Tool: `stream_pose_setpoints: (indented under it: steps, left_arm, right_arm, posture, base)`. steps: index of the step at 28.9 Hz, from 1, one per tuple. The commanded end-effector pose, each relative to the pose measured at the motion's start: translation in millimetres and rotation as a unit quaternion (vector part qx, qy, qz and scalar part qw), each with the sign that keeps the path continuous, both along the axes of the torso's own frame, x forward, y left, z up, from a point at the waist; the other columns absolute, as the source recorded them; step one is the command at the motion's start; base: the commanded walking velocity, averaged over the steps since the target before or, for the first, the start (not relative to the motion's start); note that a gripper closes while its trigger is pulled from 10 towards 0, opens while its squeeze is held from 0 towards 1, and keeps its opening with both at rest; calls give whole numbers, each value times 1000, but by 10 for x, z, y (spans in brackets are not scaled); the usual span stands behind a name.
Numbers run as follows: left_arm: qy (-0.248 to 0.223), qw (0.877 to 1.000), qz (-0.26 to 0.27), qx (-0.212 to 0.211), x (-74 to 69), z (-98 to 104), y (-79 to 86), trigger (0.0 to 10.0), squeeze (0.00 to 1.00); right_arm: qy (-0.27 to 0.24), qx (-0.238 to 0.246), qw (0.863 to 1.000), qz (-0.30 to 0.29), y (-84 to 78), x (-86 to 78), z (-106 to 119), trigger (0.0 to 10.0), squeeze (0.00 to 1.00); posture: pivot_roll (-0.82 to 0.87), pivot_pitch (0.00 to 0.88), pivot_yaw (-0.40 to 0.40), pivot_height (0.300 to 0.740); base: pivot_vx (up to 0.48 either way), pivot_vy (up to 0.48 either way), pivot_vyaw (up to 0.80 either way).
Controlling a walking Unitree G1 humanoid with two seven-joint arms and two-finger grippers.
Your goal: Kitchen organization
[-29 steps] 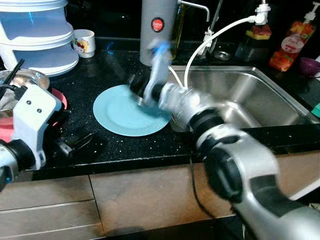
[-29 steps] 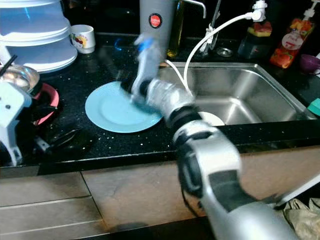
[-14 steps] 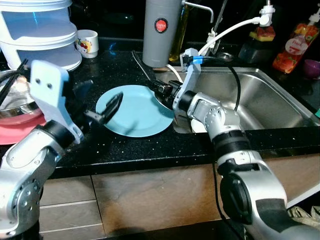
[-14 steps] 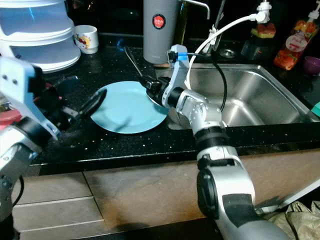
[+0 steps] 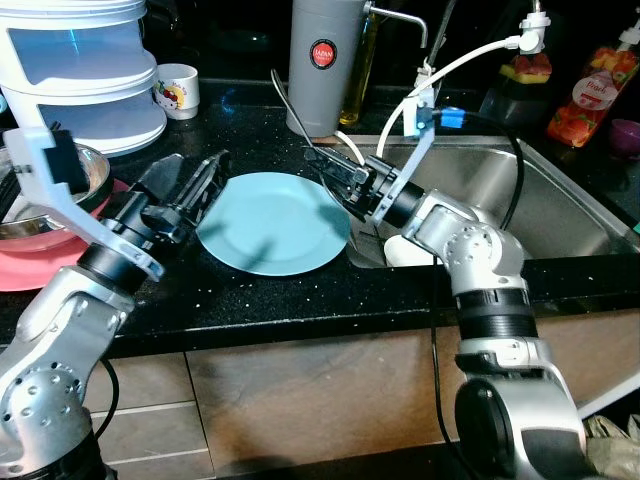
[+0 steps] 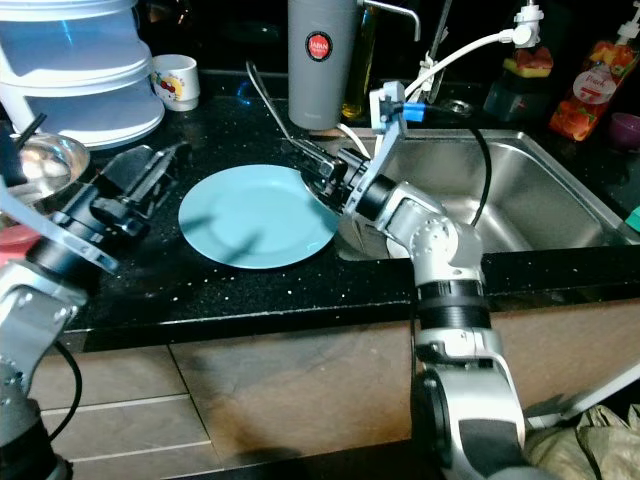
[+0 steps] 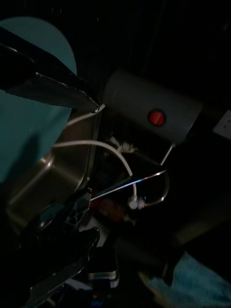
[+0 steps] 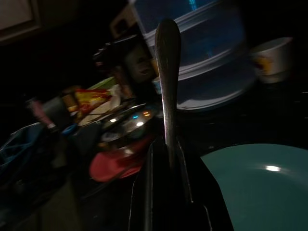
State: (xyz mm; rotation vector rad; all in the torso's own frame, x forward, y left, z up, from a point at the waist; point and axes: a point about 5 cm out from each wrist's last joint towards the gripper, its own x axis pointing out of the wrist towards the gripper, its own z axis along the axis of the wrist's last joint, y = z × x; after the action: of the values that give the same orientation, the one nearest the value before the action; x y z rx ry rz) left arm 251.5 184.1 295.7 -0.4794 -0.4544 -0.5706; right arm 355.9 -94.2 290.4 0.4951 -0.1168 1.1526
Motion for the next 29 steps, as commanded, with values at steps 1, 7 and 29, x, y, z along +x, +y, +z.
stream_pose_setpoints:
  steps: [1, 7, 29]
  left_arm:
    - [-2, 999, -33, 3, -22, -4, -49, 10000, 0]
    - [-9, 995, -85, 45, 2, 68, -194, 10000, 0]
    - [36, 959, 41, 279, 297, -169, -229, 10000, 0]
  right_arm:
    - [-12, 3, 1000, 25, 17, -67, 29, 0, 0]
    - [-25, -29, 995, 89, 113, -294, -37, 0, 0]
    - [23, -154, 927, -340, -70, 584, 117, 0, 0]
  posture:
    - [136, 76, -77, 740]
    - [134, 82, -74, 740]
    - [138, 98, -54, 740]
  base:
    - [0, 0, 0]
    - [0, 0, 0]
    - [0, 0, 0]
